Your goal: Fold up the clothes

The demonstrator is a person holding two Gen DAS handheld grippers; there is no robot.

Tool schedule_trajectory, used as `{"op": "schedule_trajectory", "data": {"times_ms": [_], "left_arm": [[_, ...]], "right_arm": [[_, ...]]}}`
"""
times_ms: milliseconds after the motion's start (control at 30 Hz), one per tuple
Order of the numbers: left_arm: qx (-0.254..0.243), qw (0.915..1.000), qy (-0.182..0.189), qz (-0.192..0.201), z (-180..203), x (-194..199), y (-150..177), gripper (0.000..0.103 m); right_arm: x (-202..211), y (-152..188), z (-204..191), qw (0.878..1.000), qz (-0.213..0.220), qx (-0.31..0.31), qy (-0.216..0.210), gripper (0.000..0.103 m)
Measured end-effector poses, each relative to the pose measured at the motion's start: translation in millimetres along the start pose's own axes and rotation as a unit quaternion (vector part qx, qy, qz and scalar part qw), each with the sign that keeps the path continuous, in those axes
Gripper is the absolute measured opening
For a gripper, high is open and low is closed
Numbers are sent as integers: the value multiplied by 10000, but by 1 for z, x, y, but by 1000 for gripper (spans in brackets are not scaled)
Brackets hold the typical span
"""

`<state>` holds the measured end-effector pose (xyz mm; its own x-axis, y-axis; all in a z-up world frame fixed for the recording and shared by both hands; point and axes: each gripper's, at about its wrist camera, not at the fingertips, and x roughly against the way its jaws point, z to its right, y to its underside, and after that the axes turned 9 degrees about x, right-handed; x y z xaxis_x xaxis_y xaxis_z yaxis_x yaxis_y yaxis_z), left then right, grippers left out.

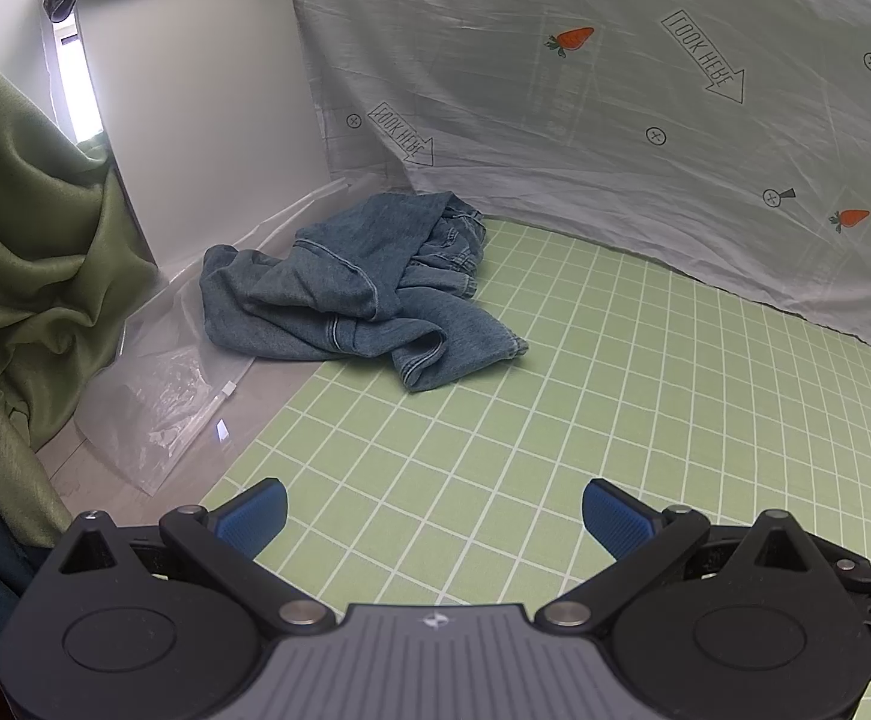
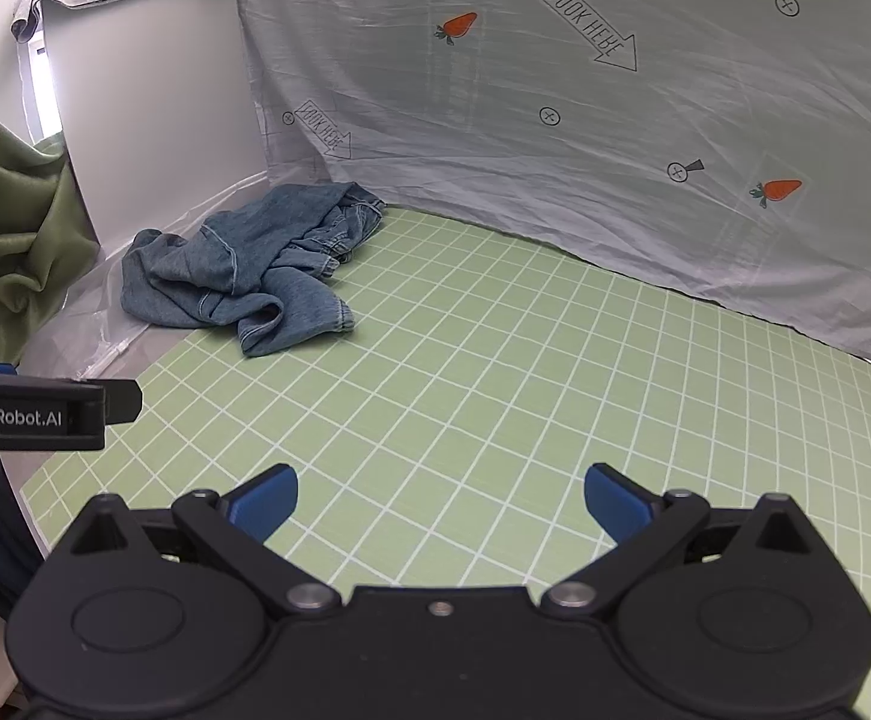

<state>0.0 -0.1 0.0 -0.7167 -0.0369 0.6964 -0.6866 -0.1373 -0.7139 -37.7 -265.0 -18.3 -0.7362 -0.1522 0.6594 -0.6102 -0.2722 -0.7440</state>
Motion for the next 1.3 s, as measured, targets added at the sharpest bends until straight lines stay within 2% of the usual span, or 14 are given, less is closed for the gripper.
{"op": "schedule_trajectory", "data": {"times_ms": [1300], "left_arm": [[-21,10000,-54,-14,-2,2,0,103]], "right_arm": [[0,1,1,10000,-2,-17,10,103]]}}
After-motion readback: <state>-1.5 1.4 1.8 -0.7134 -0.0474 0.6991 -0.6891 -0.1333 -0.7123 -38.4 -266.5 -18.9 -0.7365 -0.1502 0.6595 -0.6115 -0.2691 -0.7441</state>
